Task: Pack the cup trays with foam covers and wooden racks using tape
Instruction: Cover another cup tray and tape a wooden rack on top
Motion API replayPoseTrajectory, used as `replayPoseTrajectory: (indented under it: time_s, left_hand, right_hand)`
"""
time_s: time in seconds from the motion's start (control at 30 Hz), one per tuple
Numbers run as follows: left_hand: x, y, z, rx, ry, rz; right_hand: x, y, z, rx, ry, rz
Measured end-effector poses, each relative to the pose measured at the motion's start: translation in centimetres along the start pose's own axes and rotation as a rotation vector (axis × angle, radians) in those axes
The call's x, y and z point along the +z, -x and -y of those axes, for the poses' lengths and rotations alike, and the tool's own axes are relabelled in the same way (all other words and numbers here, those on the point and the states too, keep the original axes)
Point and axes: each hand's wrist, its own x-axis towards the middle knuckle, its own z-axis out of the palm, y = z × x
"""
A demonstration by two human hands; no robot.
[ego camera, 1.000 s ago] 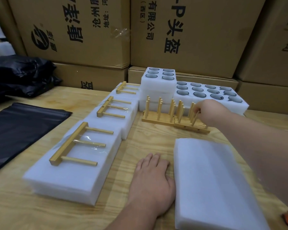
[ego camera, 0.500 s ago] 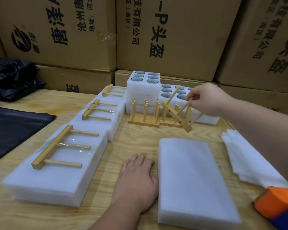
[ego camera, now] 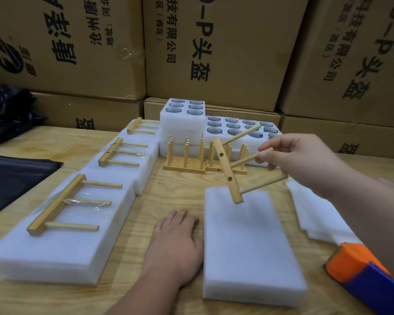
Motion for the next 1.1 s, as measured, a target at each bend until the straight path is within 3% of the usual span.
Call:
replayPoseTrajectory:
  time_s: [0.23,0.57,0.83,1.1]
  left_hand:
    - [0.1,0.0,0.1,-0.014,0.022,0.004]
    - [0.0,-0.1,0.0,-0.01,0.012,0.005]
    - [0.0,-0.1,0.0,-0.009,0.007,0.006]
    - [0.1,-0.1,0.2,0.0,0.006,0.0]
  right_hand:
    - [-0.1,3.6,-2.8,0.112,-0.227,-0.005]
    - [2.2,7.1,-5.5,0.23,-0.299,0.0]
    - [3.4,7.5,-5.7,0.288,-0.3,0.033]
    - [3.1,7.7,-6.8,0.25,-0.103,0.034]
